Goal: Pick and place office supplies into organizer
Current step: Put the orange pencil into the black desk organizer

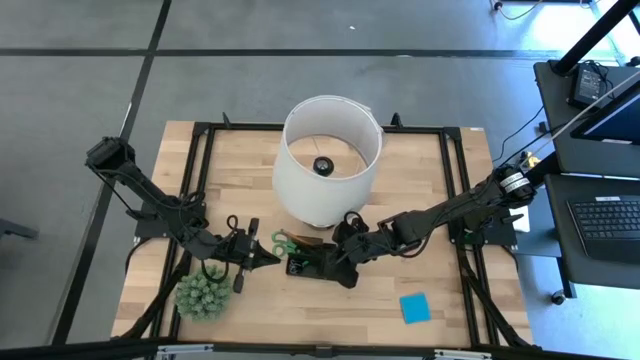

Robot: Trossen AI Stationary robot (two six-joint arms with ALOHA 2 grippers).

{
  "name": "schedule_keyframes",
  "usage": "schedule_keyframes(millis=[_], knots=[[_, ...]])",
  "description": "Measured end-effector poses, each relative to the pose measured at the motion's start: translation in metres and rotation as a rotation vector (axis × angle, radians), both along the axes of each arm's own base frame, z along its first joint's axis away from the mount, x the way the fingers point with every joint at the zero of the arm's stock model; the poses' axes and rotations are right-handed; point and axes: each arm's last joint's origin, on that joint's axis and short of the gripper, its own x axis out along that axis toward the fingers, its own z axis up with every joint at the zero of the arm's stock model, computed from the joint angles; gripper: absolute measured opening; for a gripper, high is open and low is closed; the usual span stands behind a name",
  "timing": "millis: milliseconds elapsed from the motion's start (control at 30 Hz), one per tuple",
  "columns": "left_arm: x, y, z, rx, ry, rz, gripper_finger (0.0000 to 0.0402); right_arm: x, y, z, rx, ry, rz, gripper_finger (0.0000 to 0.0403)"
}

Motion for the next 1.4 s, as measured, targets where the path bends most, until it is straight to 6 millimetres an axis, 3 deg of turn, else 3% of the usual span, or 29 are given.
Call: schedule_keyframes(millis=[333,600,733,933,1067,1167,1400], knots=[[0.0,0.0,0.0,0.0,0.0,0.0,0.0004,-0.006,0.004,0.008,-0.036,-0.018,0.043,0.0132],[0.0,0.0,-0.001,0.004,0.006,-0.003,0.0003,-0.057,0.011,0.036,-0.067,0.104,0.073,0.0132],[0.0,0.0,-0.002,0.015,0.014,-0.001,0.0005,-0.084,0.014,0.04,-0.14,0.224,0.14,0.0132],[0.0,0.0,-0.003,0.029,0.024,0.003,0.0001,-0.113,0.011,0.029,-0.275,0.496,0.224,0.0132],[0.0,0.001,-0.003,0.031,0.023,0.019,0.0003,-0.13,-0.005,0.017,-0.334,0.723,0.181,0.0132],[0.0,0.002,-0.003,0.037,0.019,0.057,0.0005,-0.132,-0.015,0.007,-0.353,0.791,0.195,0.0132],[0.0,0.004,-0.003,0.044,0.013,0.114,0.0001,-0.131,-0.026,-0.026,-0.382,0.814,0.557,0.0132]])
